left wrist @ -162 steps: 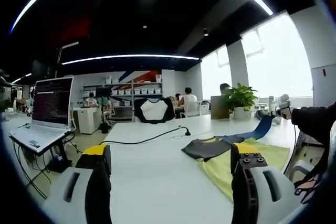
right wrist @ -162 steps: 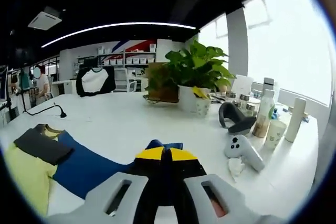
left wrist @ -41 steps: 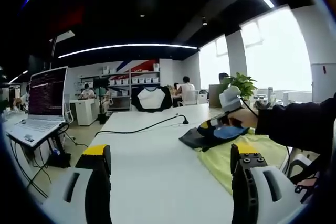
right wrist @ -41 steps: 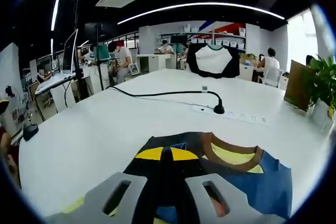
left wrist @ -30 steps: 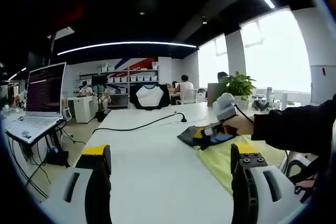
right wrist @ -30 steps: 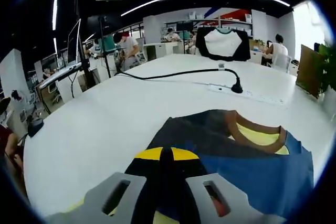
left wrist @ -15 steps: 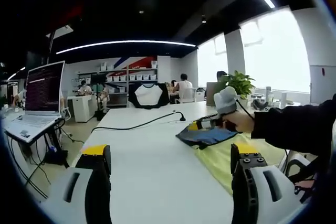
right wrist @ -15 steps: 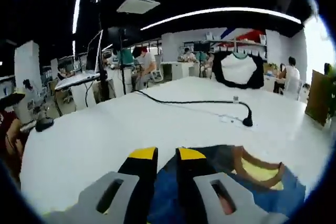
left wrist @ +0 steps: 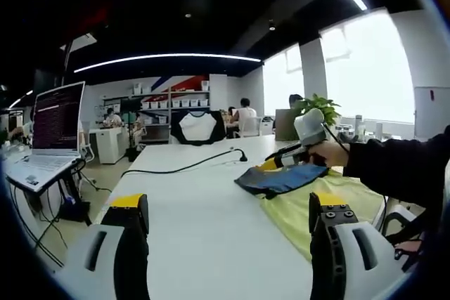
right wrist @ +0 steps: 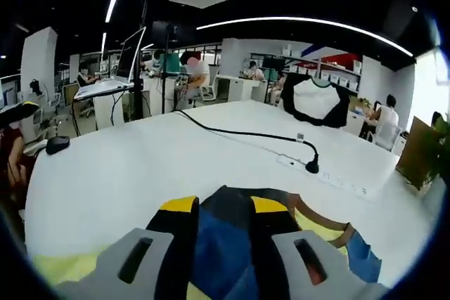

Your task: Fold the garment on the visible template until the final outline fits inside the template.

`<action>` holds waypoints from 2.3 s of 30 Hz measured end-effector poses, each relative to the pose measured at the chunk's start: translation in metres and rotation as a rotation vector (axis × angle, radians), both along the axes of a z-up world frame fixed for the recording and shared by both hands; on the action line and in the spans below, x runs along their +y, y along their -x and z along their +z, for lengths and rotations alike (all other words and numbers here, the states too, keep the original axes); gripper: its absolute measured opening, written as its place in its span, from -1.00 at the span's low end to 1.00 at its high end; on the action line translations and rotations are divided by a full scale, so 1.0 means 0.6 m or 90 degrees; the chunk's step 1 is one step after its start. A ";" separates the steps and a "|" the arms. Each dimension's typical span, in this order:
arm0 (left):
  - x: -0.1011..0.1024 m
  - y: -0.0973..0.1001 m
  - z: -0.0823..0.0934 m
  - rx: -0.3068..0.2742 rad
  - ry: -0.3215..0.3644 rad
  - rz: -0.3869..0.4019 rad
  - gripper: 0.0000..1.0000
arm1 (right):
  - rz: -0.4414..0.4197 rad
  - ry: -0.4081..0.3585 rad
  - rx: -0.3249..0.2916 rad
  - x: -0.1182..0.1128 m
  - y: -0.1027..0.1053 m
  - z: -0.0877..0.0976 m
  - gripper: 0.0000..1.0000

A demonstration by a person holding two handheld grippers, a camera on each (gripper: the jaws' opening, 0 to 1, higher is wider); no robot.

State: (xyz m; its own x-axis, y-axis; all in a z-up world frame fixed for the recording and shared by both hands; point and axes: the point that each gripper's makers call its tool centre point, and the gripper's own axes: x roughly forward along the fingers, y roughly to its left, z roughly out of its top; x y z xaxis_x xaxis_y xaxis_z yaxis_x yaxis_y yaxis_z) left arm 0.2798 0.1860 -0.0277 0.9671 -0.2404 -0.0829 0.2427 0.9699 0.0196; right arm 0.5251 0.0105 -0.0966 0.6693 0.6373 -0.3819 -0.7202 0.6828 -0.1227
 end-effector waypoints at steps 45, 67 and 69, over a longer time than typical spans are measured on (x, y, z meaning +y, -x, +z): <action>-0.060 -0.013 0.009 -0.051 0.009 -0.070 0.99 | -0.095 -0.097 -0.204 -0.284 0.173 0.163 0.99; -0.109 -0.031 0.031 -0.061 0.013 -0.110 0.99 | -0.102 -0.109 -0.233 -0.409 0.257 0.164 0.97; -0.108 -0.028 0.038 -0.075 0.000 -0.108 0.99 | -0.104 -0.106 -0.233 -0.418 0.267 0.166 0.97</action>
State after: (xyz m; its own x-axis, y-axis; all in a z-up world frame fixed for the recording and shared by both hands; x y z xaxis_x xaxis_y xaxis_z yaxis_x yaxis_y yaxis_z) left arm 0.2963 0.1214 -0.0050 0.9159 -0.4003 0.0293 0.3982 0.9155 0.0570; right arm 0.3652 -0.2402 0.0032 0.8387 0.5446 -0.0019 -0.5305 0.8161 -0.2291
